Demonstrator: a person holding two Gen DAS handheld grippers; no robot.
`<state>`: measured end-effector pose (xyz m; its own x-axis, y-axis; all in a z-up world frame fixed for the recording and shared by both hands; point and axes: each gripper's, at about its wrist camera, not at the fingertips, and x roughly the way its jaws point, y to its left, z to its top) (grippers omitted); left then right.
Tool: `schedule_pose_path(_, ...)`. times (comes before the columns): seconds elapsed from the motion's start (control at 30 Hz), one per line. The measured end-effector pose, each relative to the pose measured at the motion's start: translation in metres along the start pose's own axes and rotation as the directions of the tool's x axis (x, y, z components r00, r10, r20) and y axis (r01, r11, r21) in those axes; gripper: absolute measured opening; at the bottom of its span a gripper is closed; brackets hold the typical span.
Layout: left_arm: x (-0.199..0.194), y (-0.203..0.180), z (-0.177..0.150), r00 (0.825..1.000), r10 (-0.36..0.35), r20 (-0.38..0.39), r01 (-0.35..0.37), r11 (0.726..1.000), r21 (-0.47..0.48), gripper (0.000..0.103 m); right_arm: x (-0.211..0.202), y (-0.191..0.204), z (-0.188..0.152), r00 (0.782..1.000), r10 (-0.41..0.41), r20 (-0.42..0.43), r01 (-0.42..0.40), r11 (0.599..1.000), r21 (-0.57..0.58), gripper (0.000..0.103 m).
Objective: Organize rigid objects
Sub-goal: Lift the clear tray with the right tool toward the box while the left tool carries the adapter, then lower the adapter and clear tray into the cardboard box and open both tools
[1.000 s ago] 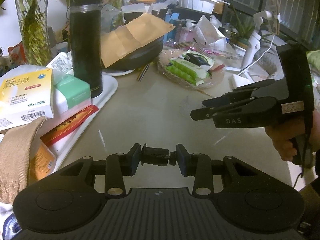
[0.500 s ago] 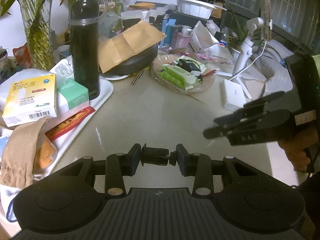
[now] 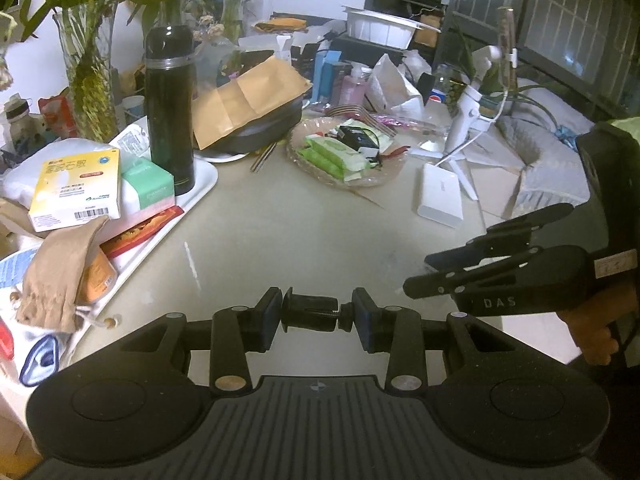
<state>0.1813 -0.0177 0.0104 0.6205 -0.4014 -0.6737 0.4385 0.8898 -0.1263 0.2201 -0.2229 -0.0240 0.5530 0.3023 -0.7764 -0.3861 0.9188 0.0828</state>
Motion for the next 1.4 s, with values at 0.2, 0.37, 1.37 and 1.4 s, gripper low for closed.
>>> schedule_pose_path(0.2, -0.019, -0.012, -0.006, 1.000, 0.004, 0.000, -0.004, 1.000, 0.015, 0.038, -0.020, 0.011, -0.008, 1.000, -0.006, 0.026, 0.007, 1.000, -0.019, 0.035)
schedule_pose_path(0.37, -0.033, -0.019, -0.011, 1.000, 0.004, -0.006, -0.004, 1.000, 0.021, 0.038, -0.037, 0.021, -0.013, 0.999, -0.009, 0.045, 0.010, 0.999, -0.038, 0.035)
schedule_pose_path(1.37, -0.081, -0.046, -0.063, 0.993, 0.054, -0.105, -0.054, 0.999, 0.008, 0.038, -0.120, 0.058, -0.062, 0.995, 0.079, 0.055, -0.077, 0.996, -0.043, 0.035)
schedule_pose_path(1.4, -0.082, -0.046, -0.064, 0.993, 0.054, -0.107, -0.053, 0.999, 0.008, 0.038, -0.121, 0.058, -0.064, 0.995, 0.082, 0.054, -0.080, 0.996, -0.040, 0.035)
